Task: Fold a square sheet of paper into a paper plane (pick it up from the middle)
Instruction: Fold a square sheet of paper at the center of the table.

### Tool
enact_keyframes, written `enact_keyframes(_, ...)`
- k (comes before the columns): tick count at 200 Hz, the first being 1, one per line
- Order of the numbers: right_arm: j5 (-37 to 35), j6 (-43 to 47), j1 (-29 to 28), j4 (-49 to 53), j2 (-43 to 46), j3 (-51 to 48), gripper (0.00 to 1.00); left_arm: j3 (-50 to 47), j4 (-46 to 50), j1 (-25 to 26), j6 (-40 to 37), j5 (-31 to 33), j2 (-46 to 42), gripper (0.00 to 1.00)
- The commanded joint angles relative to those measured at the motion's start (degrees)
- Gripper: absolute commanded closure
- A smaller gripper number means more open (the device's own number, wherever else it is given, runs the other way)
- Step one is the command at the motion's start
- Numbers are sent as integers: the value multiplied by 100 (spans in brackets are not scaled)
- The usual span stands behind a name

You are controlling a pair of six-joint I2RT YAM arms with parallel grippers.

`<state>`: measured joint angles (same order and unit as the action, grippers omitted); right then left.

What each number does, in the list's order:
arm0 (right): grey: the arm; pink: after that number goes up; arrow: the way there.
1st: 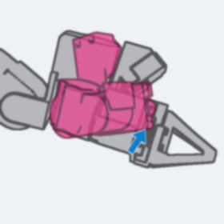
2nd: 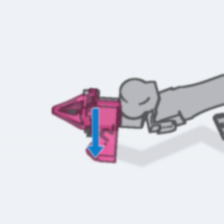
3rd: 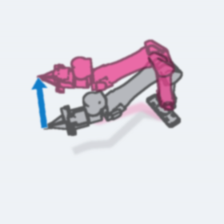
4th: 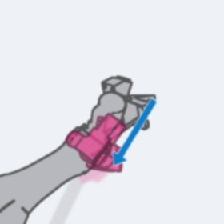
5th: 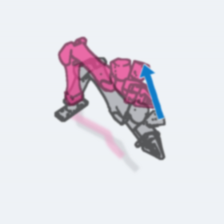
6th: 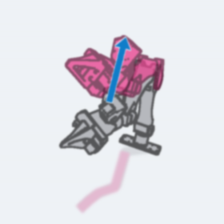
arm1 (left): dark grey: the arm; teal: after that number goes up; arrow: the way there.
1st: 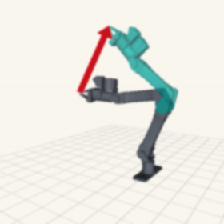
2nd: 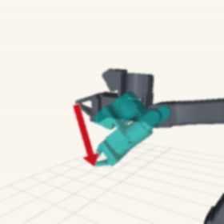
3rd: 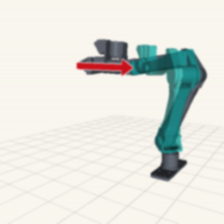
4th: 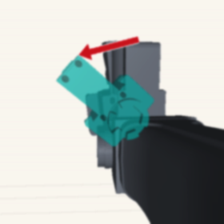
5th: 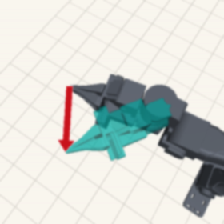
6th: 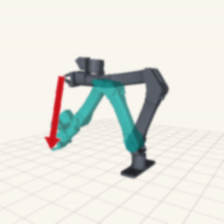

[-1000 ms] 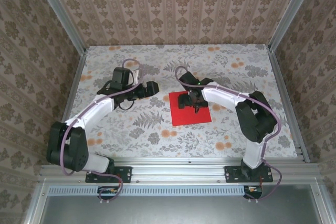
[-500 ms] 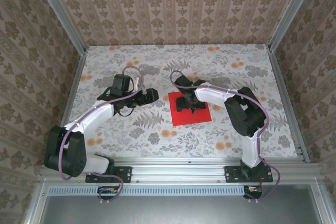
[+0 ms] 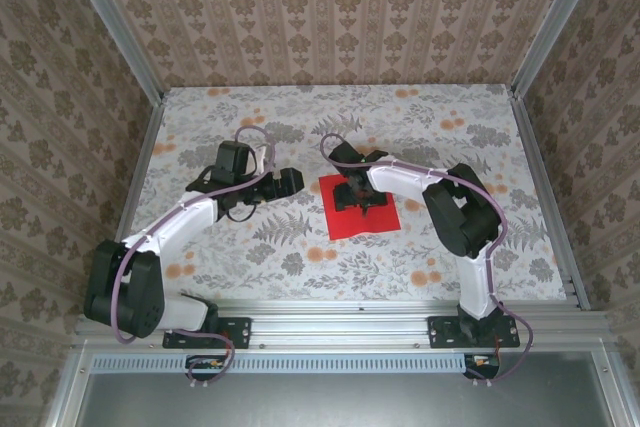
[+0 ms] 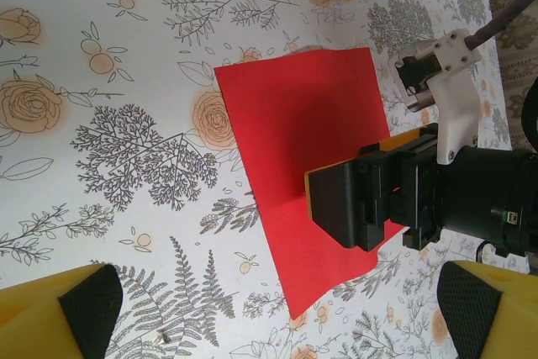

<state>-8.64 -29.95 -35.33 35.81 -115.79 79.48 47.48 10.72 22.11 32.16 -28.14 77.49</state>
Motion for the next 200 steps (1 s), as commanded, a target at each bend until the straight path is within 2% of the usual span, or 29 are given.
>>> enact_keyframes(1, -120, 69, -26, 138, -239, -21, 16, -28, -35, 39, 36, -59, 11, 0)
enact_keyframes(62, -267, 101, -27, 177, 1, -28, 27, -1, -26, 56, 9, -60, 109, 0)
enact_keyframes(91, -235, 161, -35, 180, 115, -18, 43, 4, -32, 66, -8, -49, 129, 0)
enact_keyframes(138, -158, 228, -53, 297, 448, 67, 61, 28, 7, 65, -25, -42, 134, 0)
enact_keyframes(178, 346, 172, -53, 210, 808, 67, 76, 92, 155, 57, -42, 10, 31, 0)
enact_keyframes(200, 846, 37, -53, 50, 1022, 43, 78, 144, 342, 22, -76, 74, -136, 0)
